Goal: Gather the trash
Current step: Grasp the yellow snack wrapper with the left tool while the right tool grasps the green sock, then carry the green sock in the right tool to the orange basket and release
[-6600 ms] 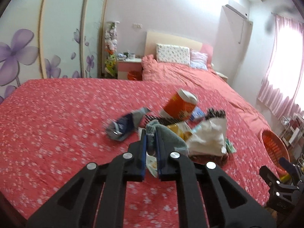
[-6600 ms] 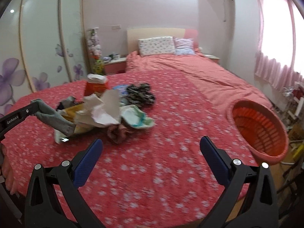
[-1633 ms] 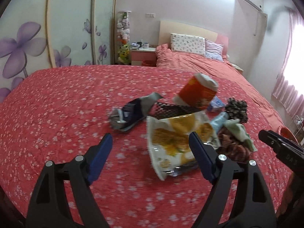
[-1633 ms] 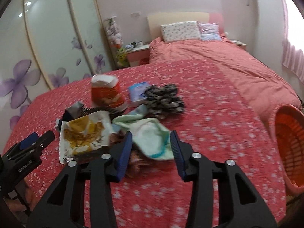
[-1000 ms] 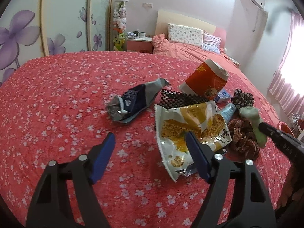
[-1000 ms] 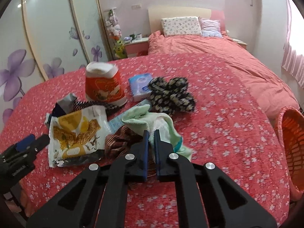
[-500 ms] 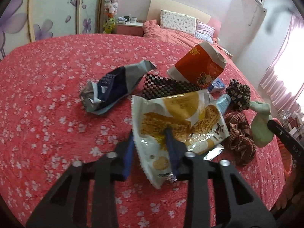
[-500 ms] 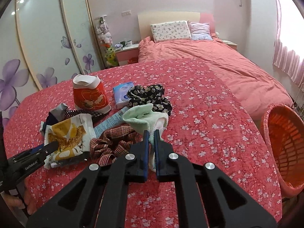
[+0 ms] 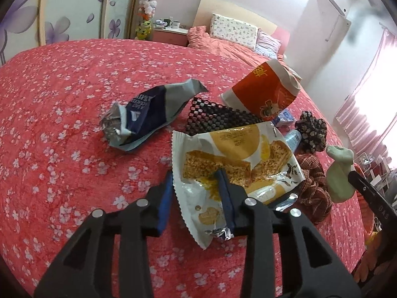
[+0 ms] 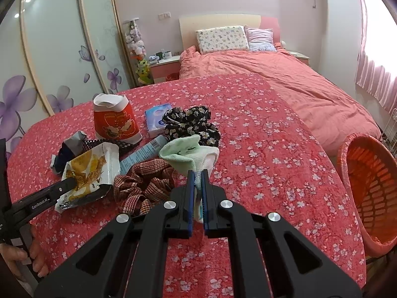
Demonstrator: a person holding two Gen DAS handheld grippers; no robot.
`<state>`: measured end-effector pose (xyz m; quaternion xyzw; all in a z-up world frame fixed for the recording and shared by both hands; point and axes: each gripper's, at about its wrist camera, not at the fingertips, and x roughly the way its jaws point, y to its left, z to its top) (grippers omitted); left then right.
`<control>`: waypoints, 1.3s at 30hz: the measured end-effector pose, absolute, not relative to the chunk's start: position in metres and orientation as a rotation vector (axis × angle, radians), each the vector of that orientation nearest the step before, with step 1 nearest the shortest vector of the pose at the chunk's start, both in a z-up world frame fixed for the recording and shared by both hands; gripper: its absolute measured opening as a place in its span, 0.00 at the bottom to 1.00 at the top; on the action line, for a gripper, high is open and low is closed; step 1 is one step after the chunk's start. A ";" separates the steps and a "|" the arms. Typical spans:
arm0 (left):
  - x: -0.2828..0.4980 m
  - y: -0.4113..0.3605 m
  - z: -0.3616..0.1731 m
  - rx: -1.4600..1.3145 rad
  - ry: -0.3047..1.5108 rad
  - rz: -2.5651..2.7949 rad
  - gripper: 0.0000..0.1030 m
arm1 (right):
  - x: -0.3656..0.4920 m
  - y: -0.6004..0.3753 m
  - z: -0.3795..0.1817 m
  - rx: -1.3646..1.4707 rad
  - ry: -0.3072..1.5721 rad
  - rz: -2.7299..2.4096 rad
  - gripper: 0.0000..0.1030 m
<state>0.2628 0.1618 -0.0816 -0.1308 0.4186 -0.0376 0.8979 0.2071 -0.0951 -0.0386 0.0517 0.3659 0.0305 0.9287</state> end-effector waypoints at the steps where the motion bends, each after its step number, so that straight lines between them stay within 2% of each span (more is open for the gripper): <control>1: 0.264 0.161 -0.082 -0.275 0.869 -0.084 0.29 | 0.207 -0.095 -0.039 0.106 0.750 0.062 0.06; 3: 0.265 0.161 -0.082 -0.286 0.870 -0.090 0.17 | 0.205 -0.096 -0.038 0.104 0.750 0.060 0.06; 7: 0.260 0.165 -0.076 -0.305 0.841 -0.101 0.08 | 0.203 -0.097 -0.038 0.102 0.749 0.058 0.06; 24: 0.223 0.169 -0.012 -0.299 0.673 -0.105 0.04 | 0.184 -0.111 -0.020 0.119 0.702 0.047 0.06; 39: 0.209 0.108 0.037 -0.279 0.596 -0.194 0.04 | 0.150 -0.152 0.013 0.142 0.575 -0.023 0.06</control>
